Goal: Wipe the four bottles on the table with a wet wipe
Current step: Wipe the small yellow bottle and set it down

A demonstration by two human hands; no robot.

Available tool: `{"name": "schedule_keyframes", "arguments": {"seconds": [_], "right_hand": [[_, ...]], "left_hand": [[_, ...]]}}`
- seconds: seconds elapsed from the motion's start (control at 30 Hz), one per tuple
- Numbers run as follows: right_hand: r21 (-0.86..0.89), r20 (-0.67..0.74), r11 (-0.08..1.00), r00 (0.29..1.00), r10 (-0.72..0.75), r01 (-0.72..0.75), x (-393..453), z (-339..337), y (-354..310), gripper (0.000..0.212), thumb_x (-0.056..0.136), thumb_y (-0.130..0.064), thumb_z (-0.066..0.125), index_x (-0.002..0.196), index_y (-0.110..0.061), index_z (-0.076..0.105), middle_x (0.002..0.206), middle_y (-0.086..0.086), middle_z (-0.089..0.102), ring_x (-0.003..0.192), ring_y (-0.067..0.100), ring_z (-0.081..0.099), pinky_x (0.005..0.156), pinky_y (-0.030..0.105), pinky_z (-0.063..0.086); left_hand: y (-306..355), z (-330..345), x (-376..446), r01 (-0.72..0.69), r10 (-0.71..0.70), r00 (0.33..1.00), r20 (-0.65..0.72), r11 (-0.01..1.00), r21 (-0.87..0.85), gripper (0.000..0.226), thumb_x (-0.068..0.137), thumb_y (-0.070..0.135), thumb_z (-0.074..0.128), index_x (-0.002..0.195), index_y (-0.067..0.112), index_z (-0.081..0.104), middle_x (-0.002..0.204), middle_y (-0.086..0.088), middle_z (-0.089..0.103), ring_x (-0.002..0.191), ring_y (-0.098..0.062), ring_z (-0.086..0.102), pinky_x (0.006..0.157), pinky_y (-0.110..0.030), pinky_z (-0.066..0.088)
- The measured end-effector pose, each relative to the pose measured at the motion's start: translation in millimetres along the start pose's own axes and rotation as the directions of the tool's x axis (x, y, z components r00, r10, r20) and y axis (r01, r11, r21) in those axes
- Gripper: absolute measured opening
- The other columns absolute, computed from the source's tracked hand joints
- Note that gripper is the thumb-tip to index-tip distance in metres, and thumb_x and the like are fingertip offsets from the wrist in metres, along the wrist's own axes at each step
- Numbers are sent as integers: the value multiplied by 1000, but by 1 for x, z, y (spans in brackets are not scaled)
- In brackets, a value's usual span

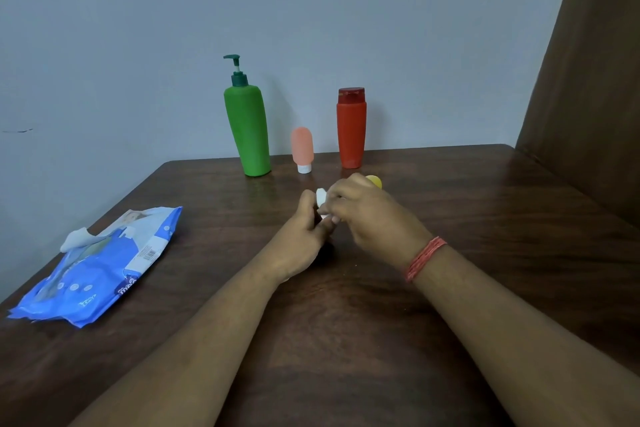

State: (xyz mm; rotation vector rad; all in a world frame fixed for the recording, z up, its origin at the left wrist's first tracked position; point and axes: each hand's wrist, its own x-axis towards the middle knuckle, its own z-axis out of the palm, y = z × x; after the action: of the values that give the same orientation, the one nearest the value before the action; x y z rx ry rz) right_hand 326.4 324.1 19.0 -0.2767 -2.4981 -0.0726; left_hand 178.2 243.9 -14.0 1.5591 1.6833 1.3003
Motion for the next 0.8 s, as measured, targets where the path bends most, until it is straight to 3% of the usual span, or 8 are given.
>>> {"name": "schedule_keyframes", "arguments": {"seconds": [0.13, 0.23, 0.33, 0.43, 0.5, 0.67, 0.73, 0.8], "right_hand": [[-70, -73, 987, 987, 142, -147, 0, -8, 15, 46, 67, 14, 74, 106, -11, 75, 101, 4, 61, 96, 24, 55, 75, 28, 44], [-85, -87, 959, 960, 265, -272, -2, -12, 26, 51, 64, 16, 77, 108, -10, 75, 104, 8, 61, 99, 28, 54, 79, 36, 48], [-57, -92, 975, 973, 210, -216, -2, -7, 16, 45, 65, 14, 76, 103, -11, 75, 101, 6, 59, 97, 26, 55, 76, 30, 45], [-29, -12, 994, 995, 103, -103, 1, -1, -2, 38, 72, 9, 76, 103, -11, 74, 103, 6, 58, 101, 25, 56, 74, 38, 54], [-45, -2, 992, 993, 115, -115, 2, -3, 0, 40, 72, 10, 74, 106, -11, 74, 103, 6, 58, 101, 24, 54, 76, 34, 52], [-109, -59, 938, 944, 324, -328, -4, -14, 29, 49, 74, 14, 69, 116, -11, 71, 107, 6, 55, 105, 24, 50, 84, 33, 46], [-85, -82, 902, 905, 417, -423, -6, -16, 34, 48, 80, 11, 67, 122, -12, 68, 112, 6, 54, 111, 22, 47, 90, 31, 44], [-22, -116, 883, 879, 463, -468, -6, -13, 34, 47, 82, 11, 66, 124, -11, 67, 114, 6, 55, 111, 22, 47, 91, 32, 46]], "left_hand": [[2, 0, 3, 0, 0, 1000, 0, 995, 102, 13, 104, 28, 50, 100, 29, 38, 85, -3, 52, 70, -10, 46, 69, -35, 42], [3, 1, 2, 10, -11, 1000, 4, 987, 159, 11, 105, 29, 49, 106, 29, 38, 89, -1, 57, 72, -7, 50, 69, -29, 43], [3, 3, 3, 0, 2, 1000, -9, 988, 153, 14, 104, 28, 51, 101, 29, 38, 88, -3, 55, 71, -8, 47, 67, -29, 41], [2, 2, 3, 3, 0, 1000, -25, 994, 108, 15, 104, 26, 53, 100, 23, 38, 83, -2, 50, 68, -7, 43, 66, -29, 39], [2, 1, 3, 14, -11, 1000, -26, 994, 110, 14, 104, 26, 52, 101, 23, 38, 85, -3, 52, 70, -9, 44, 68, -31, 40], [5, 0, 3, 53, -51, 999, -18, 990, 134, 9, 105, 29, 48, 109, 28, 39, 98, 0, 57, 76, -4, 58, 71, -29, 44], [6, 0, 3, 68, -66, 998, -25, 992, 110, 9, 106, 29, 46, 110, 28, 39, 97, 4, 54, 77, 0, 63, 73, -28, 44], [6, -1, 3, 81, -79, 996, -34, 993, 84, 8, 106, 30, 45, 110, 28, 39, 90, 5, 53, 84, -6, 66, 80, -33, 48]]}}
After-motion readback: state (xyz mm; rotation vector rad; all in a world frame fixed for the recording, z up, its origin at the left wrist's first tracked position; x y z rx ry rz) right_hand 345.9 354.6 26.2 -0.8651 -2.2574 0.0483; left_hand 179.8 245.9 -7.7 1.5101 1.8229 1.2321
